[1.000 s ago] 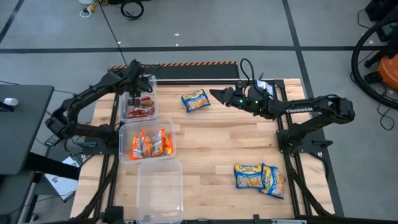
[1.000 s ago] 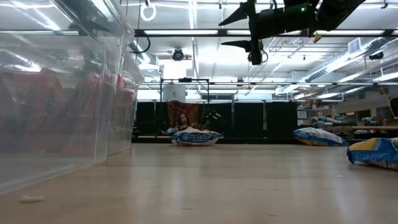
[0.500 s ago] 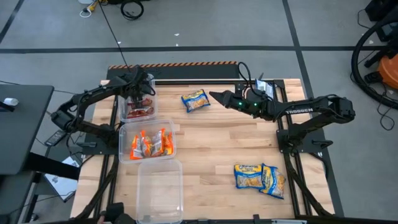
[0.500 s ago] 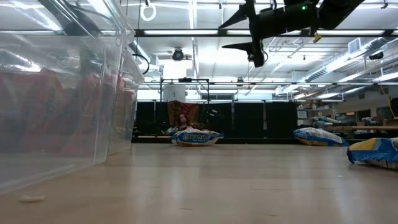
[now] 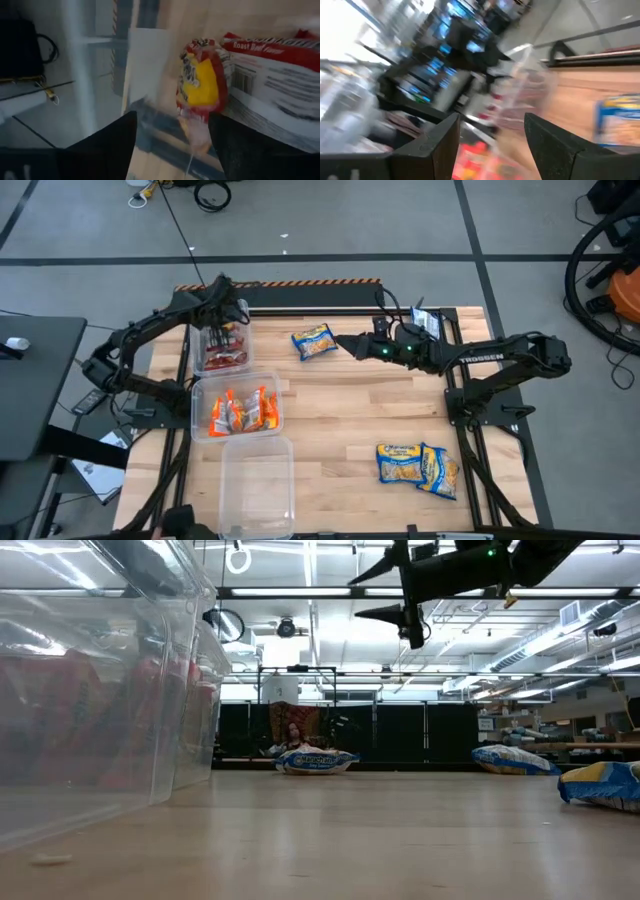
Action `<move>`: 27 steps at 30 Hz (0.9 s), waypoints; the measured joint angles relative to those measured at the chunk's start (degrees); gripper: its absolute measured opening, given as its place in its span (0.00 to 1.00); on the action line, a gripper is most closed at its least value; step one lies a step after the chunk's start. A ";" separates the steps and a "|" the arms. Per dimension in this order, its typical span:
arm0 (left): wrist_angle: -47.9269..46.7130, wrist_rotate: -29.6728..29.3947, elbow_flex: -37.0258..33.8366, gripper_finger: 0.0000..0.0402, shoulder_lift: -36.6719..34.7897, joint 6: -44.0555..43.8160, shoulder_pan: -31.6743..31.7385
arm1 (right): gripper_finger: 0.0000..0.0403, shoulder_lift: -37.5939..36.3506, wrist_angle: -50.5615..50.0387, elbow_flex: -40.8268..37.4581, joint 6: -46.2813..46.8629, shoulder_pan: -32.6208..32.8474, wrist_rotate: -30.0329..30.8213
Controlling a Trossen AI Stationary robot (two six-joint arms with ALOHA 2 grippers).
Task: Sort Maruchan noodles
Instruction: Put the red noodle pack into the top transparent bin, then put the blue noodle pack into the bottom transparent bin
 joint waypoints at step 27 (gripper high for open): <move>-12.57 32.23 22.05 0.52 -21.49 -63.26 -36.76 | 0.54 39.18 -15.55 19.46 11.19 -20.76 -11.01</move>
